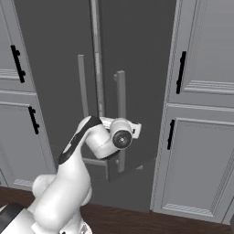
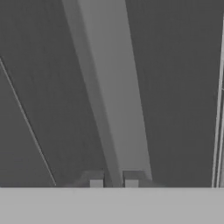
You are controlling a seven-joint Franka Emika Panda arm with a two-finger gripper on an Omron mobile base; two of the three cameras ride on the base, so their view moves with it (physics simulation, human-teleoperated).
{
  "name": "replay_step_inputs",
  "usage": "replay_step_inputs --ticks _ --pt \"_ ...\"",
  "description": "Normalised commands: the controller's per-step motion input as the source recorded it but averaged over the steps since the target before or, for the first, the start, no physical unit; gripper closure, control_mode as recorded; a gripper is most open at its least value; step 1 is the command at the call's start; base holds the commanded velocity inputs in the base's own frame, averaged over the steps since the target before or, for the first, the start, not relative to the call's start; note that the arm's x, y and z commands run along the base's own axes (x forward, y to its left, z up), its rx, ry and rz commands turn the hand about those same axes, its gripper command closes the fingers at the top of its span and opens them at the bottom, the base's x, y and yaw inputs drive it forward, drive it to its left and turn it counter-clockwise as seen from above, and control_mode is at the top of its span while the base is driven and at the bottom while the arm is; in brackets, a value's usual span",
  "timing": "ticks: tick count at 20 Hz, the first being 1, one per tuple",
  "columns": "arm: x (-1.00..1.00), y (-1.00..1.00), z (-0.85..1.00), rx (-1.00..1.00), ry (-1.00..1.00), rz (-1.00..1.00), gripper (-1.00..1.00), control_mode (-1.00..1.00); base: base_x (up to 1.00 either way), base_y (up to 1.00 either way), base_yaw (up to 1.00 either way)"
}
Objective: Take the strawberry from the fridge and place it on top of the pancake, located on the dining counter.
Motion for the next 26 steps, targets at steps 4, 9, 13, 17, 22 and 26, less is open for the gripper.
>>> replay_step_inputs --ticks 4,9,13,17,22,26 --pt "-0.29 0.0 0.0 0.0 0.01 0.0 -1.0 -1.0 0.0 0.0 0.0" --pt "-0.68 -0.33 0.0 0.0 0.0 -0.01 -1.0 -1.0 0.0 0.0 0.0" --pt "-0.74 0.05 0.18 -0.07 0.0 -0.18 -1.0 -1.0 0.0 0.0 0.0" --pt "-0.1 0.57 0.37 -0.24 0.0 -0.33 -1.0 -1.0 0.0 0.0 0.0" --pt "0.14 0.78 0.49 -0.28 0.07 -0.26 -1.0 -1.0 0.0 0.0 0.0" --pt "0.48 0.81 0.4 -0.26 0.2 -0.17 -1.0 -1.0 0.0 0.0 0.0"
